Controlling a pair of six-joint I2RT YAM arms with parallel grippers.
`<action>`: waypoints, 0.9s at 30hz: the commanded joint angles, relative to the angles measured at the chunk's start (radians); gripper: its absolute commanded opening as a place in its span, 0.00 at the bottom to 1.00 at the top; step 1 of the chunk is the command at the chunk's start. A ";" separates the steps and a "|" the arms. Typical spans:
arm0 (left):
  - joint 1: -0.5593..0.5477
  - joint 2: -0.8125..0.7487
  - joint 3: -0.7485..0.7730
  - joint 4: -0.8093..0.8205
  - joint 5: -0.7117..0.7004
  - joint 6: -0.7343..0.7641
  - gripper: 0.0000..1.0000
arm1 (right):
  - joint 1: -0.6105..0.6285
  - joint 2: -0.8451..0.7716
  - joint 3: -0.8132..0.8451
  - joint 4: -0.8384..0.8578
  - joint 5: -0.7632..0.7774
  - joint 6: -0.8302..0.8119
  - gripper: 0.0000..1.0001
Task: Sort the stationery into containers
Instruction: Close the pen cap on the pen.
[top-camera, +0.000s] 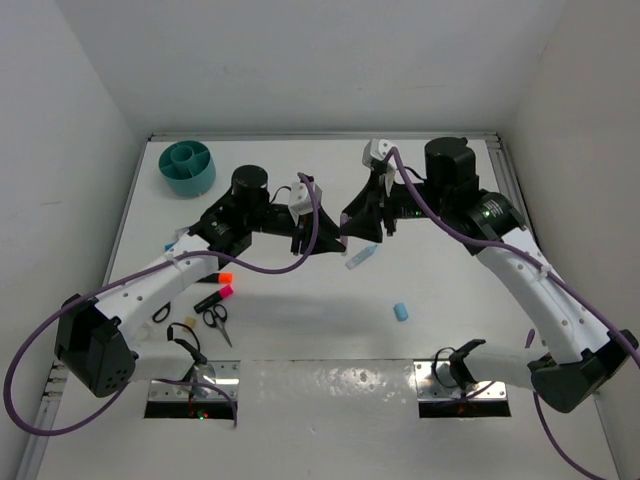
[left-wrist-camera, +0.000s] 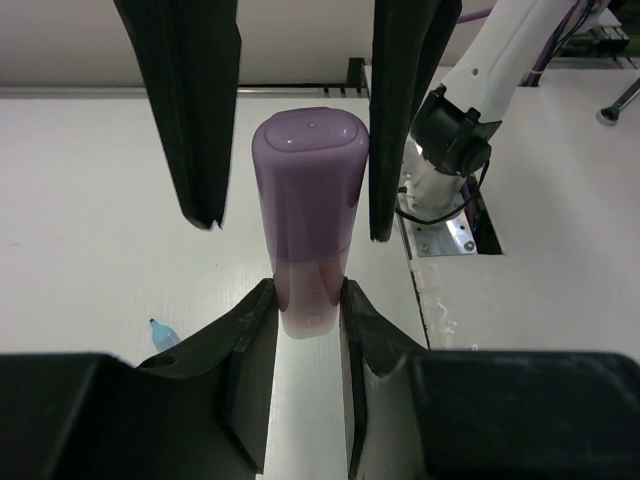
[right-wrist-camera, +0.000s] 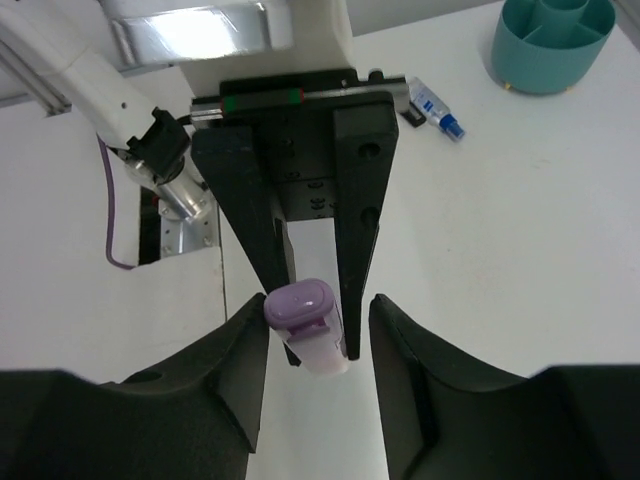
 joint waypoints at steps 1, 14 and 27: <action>-0.005 -0.023 0.039 0.076 0.033 -0.009 0.00 | 0.005 -0.003 -0.036 0.078 0.021 0.030 0.42; 0.031 -0.031 0.055 0.197 0.033 -0.128 0.00 | 0.005 -0.091 -0.219 0.231 0.073 0.117 0.00; 0.074 -0.036 0.079 0.578 -0.011 -0.421 0.00 | 0.011 -0.148 -0.469 0.461 0.145 0.246 0.00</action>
